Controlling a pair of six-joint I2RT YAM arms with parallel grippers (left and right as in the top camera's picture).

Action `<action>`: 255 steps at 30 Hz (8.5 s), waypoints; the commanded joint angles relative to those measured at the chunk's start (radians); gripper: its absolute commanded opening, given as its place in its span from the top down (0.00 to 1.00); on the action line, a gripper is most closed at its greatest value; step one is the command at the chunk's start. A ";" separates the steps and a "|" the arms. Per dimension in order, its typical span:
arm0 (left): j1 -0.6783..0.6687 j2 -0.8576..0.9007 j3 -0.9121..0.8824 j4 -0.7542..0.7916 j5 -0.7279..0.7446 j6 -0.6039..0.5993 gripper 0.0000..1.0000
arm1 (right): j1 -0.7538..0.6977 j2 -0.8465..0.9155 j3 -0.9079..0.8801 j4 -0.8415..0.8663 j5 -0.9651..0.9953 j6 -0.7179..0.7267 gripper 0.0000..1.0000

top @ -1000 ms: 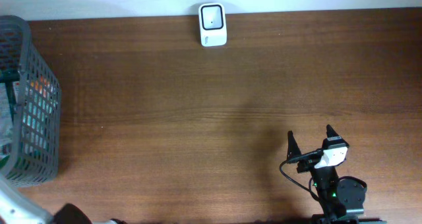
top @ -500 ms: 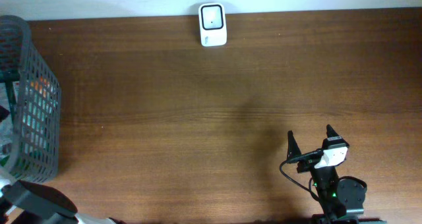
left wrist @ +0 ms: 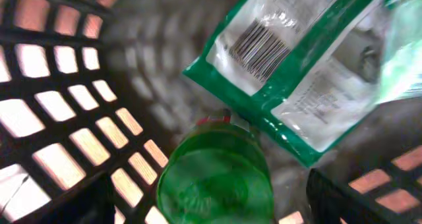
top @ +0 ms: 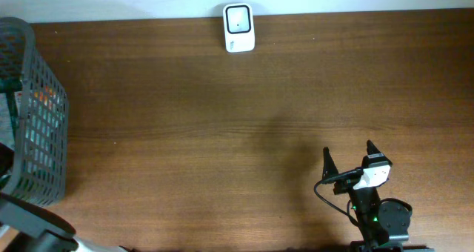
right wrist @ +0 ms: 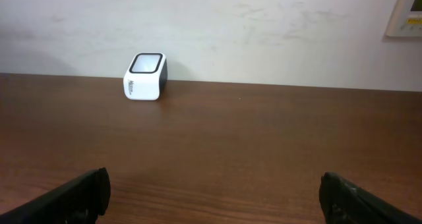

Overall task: Scan the item barcode
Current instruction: 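Reach the left gripper into the basket and grasp the green-lidded jar, then carry the jar with the left gripper and set it on the table, then return the left gripper to the basket and grasp the mint-green snack pack, then place the mint-green pack on the table left of the jar, then reach the left gripper into the basket and grasp the orange tape roll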

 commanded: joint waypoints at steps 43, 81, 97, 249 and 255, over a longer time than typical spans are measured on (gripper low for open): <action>-0.253 0.051 1.185 -0.331 0.843 -0.041 0.56 | 0.001 -0.008 -0.007 -0.002 -0.009 -0.004 0.02; -1.471 0.656 0.836 -0.184 0.303 -0.052 0.55 | 0.001 -0.008 -0.007 -0.002 -0.010 -0.004 0.02; -1.637 0.680 0.836 -0.098 0.199 -0.052 0.18 | 0.001 -0.008 -0.007 -0.002 -0.010 -0.004 0.02; -0.661 -0.177 0.660 -0.175 -0.033 -0.254 0.27 | 0.001 -0.008 -0.007 -0.002 -0.010 -0.004 0.02; -0.361 -0.111 0.655 -0.179 -0.018 -0.261 0.23 | 0.001 -0.008 -0.007 -0.002 -0.010 -0.004 0.02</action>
